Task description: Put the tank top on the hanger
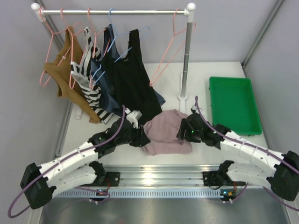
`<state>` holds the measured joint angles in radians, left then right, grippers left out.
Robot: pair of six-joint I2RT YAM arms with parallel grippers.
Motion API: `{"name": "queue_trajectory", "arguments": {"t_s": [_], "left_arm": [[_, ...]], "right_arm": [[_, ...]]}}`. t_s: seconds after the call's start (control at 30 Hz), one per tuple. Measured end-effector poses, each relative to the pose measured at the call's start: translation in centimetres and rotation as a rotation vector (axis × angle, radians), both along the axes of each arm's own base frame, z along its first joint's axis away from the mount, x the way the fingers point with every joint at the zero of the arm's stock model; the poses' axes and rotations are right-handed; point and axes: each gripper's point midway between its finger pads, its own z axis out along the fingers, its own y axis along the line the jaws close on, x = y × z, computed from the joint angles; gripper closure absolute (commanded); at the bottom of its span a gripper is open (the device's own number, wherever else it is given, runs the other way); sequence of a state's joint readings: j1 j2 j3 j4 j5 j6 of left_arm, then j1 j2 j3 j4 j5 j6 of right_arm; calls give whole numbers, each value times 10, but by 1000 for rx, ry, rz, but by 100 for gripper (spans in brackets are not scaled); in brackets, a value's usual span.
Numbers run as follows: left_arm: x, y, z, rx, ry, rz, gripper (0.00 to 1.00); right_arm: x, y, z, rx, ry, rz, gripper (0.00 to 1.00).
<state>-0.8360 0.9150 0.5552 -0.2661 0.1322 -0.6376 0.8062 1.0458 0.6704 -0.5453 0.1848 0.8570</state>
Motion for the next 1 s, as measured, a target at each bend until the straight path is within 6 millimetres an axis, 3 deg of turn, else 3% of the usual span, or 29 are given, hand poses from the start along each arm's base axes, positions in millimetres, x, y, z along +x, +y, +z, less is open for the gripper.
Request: {"name": "queue_trajectory", "arguments": {"t_s": [0.3,0.4,0.47,0.63,0.73,0.83,0.9,1.0], "left_arm": [[17,17,70,1,-160,75,59],[21,23,106,-6,-230,82,59],[26,23,144,-28,-301,82,59],[50,18,272,-137,-554,119,55],[73,17,325,-143,-693,179,49],[102,10,360,-112,-788,219,48],[125,2,377,-92,-828,233,49],[171,-13,377,-66,-829,213,50]], "right_arm": [[11,0,29,15,-76,-21,27],[14,-2,37,9,-92,-21,26],[16,-1,44,9,-106,-17,26],[23,1,65,17,-151,-4,25],[26,0,70,16,-165,1,25],[25,-3,71,9,-167,9,25],[25,-5,72,8,-170,13,25],[25,-6,76,12,-178,19,25]]}}
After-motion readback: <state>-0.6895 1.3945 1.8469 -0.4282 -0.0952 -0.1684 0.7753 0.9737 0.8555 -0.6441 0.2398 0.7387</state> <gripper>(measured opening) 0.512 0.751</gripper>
